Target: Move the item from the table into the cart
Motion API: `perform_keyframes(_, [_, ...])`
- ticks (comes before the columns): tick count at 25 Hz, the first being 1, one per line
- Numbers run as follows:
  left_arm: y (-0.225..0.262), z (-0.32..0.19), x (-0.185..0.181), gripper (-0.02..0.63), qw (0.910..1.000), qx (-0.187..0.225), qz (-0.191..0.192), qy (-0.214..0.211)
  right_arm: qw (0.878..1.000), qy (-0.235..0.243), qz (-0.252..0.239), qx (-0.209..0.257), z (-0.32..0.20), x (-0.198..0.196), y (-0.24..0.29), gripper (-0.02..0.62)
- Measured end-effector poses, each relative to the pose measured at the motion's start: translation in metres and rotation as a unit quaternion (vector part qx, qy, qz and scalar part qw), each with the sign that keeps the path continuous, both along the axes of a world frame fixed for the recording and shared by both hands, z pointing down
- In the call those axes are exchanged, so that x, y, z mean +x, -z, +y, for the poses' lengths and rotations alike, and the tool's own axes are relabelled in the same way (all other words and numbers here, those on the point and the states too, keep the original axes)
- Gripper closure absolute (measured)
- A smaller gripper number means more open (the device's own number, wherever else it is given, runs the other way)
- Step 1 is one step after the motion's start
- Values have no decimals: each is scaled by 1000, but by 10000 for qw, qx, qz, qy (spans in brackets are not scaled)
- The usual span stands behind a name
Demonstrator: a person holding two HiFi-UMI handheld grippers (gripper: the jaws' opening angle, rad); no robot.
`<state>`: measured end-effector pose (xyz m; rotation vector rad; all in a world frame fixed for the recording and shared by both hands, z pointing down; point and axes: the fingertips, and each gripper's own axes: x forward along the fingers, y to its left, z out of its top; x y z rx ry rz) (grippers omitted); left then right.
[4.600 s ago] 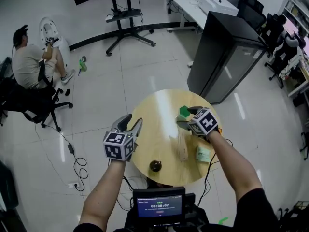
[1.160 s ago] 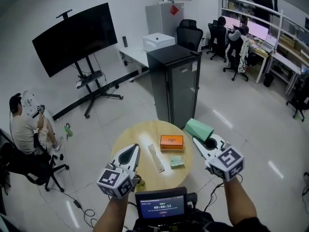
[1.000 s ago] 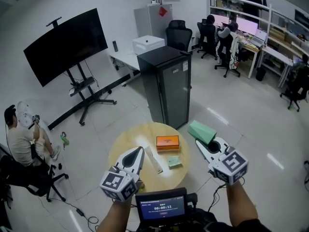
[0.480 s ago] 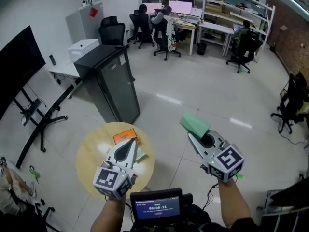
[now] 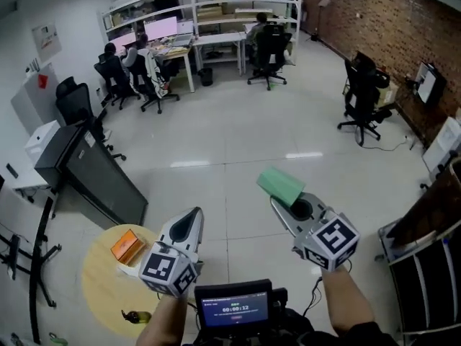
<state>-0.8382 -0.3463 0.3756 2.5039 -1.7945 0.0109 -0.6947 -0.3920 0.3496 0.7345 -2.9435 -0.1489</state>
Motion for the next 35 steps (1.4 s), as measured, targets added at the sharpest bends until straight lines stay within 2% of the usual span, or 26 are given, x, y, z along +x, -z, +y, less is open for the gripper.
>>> perform_keyframes(5, [3, -79, 195, 606, 9947, 63, -83, -1019, 9957, -924, -53, 83, -41, 191, 10, 595])
perform_keyframes(7, [0, -107, 284, 606, 9889, 52, -118, -1478, 9907, -1353, -106, 85, -54, 277, 8, 595])
perform_keyframes(9, [0, -130, 357, 606, 9808, 49, -126, -1945, 9841, -1767, -144, 86, -64, 348, 9, 595])
perform_keyframes(12, [7, -168, 435, 606, 9664, 79, -104, -2567, 9702, -2418, -136, 119, -86, 425, 12, 595])
perform_keyframes(15, [10, -212, 508, 606, 9496, 211, -88, -3127, 9503, -3108, -70, 189, -109, 498, 13, 595])
perform_keyframes(20, [16, -252, 613, 606, 9098, 384, -36, -4131, 9054, -4237, 68, 271, -111, 596, 16, 595])
perform_keyframes(25, [5, -256, 752, 606, 8593, 435, -7, -5096, 8544, -5191, 8, 237, -89, 721, 3, 595])
perform_keyframes(30, [-2, -213, 895, 606, 8128, 429, -45, -5809, 8041, -5943, -57, 146, -21, 842, -1, 595])
perform_keyframes(35, [2, -145, 1029, 606, 7746, 425, 2, -6310, 7546, -6561, 90, -42, 71, 957, -20, 595])
